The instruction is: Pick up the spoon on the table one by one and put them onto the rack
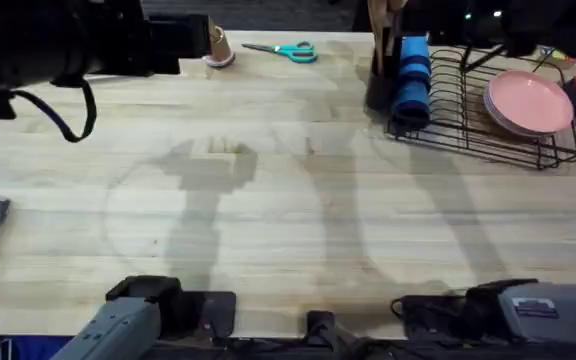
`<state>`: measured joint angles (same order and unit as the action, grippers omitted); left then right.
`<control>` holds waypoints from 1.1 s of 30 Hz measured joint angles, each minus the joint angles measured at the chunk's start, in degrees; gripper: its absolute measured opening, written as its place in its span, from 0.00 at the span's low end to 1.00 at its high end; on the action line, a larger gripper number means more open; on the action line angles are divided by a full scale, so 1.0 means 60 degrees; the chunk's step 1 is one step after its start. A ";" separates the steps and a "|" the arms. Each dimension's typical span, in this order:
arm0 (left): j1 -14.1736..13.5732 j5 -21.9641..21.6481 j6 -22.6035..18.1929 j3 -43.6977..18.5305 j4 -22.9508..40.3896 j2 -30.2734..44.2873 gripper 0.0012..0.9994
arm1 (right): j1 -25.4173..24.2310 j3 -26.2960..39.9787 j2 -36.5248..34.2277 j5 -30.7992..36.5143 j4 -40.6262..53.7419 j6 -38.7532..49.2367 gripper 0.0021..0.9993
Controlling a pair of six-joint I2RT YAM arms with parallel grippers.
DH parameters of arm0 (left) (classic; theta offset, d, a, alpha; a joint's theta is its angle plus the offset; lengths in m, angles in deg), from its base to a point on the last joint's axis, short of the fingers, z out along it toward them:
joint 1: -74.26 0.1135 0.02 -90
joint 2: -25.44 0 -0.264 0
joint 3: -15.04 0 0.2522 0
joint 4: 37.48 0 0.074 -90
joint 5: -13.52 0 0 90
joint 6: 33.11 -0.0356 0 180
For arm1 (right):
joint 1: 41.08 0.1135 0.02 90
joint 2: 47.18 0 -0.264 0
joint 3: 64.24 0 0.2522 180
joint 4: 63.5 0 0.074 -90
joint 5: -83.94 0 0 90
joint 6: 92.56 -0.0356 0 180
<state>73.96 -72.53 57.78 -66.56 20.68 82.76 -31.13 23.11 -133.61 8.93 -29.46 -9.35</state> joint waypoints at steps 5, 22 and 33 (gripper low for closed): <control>0.0000 -0.0001 0.0000 0.0000 -0.0002 0.0000 0.99 | 0.0000 0.0000 0.0682 -0.0004 0.0869 0.0003 1.00; 0.0000 0.0000 0.0000 0.0000 -0.0003 0.0000 0.99 | 0.0707 0.0000 0.2954 -0.0007 0.3718 0.0003 1.00; 0.0000 -0.0002 0.0000 0.0000 -0.0003 -0.0002 0.99 | 0.1436 0.0000 0.3718 -0.0007 0.4559 0.0003 1.00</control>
<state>73.96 -72.54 57.78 -66.56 20.66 82.75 -22.51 23.11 -111.30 8.88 -2.10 -9.33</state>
